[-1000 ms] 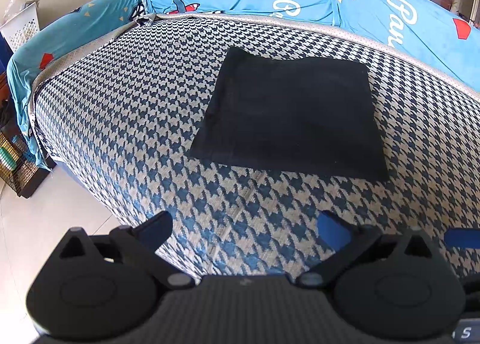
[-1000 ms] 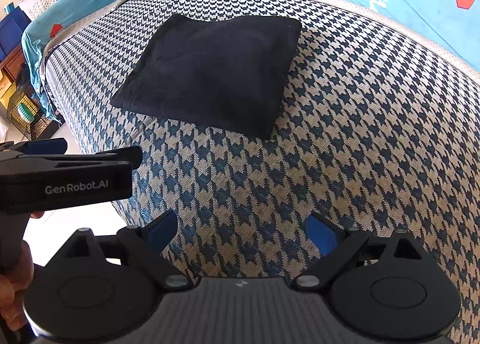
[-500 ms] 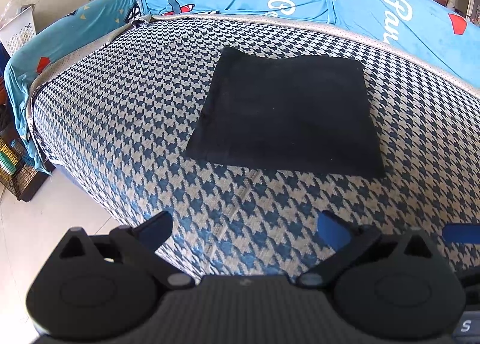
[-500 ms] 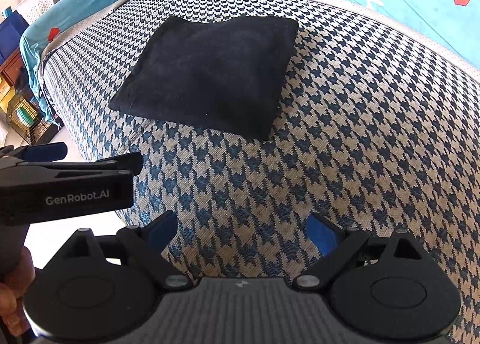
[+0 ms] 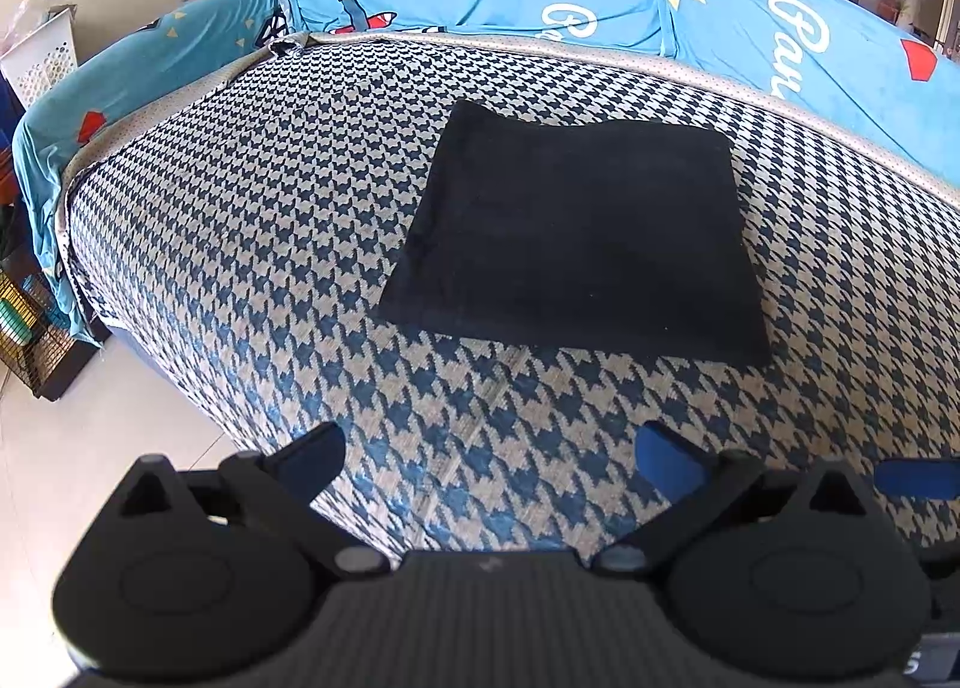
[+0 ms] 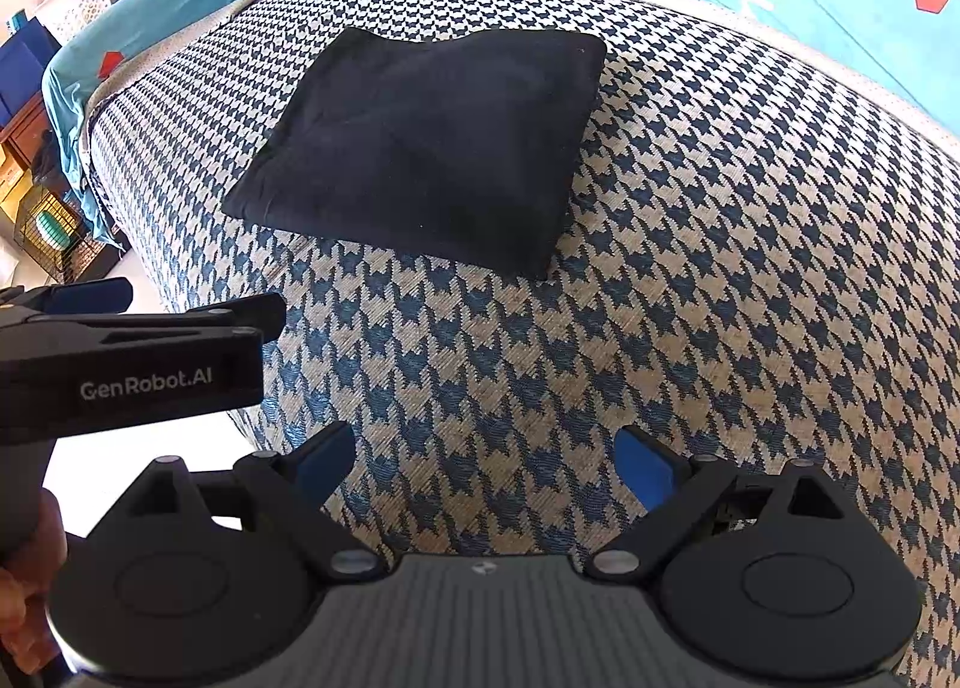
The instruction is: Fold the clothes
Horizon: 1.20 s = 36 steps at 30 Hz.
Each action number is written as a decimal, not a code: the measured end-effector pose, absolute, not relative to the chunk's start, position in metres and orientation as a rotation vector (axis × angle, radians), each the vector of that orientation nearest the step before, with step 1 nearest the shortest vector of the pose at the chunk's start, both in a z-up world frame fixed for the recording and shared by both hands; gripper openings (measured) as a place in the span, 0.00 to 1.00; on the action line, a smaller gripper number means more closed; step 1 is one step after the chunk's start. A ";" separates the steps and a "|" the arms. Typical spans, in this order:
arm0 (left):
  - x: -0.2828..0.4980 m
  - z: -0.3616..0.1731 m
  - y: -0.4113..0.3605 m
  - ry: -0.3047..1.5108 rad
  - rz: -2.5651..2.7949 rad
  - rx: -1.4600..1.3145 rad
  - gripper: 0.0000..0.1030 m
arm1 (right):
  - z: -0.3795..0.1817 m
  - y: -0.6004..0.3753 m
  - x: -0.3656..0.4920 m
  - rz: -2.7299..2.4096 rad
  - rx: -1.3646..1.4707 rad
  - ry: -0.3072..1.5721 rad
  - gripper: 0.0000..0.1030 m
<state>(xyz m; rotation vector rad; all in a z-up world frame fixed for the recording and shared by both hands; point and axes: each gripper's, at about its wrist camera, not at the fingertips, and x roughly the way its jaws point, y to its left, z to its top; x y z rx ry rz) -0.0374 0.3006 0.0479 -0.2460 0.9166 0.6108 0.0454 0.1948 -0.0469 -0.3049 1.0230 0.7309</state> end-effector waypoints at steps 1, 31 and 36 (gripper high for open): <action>-0.038 0.048 0.301 0.917 0.612 -0.246 1.00 | -0.047 0.195 0.046 0.731 -0.306 1.024 0.91; -0.034 0.047 0.299 0.925 0.605 -0.229 1.00 | -0.049 0.202 0.041 0.735 -0.322 1.033 0.91; -0.036 0.047 0.301 0.928 0.599 -0.255 1.00 | -0.049 0.202 0.041 0.735 -0.325 1.033 0.91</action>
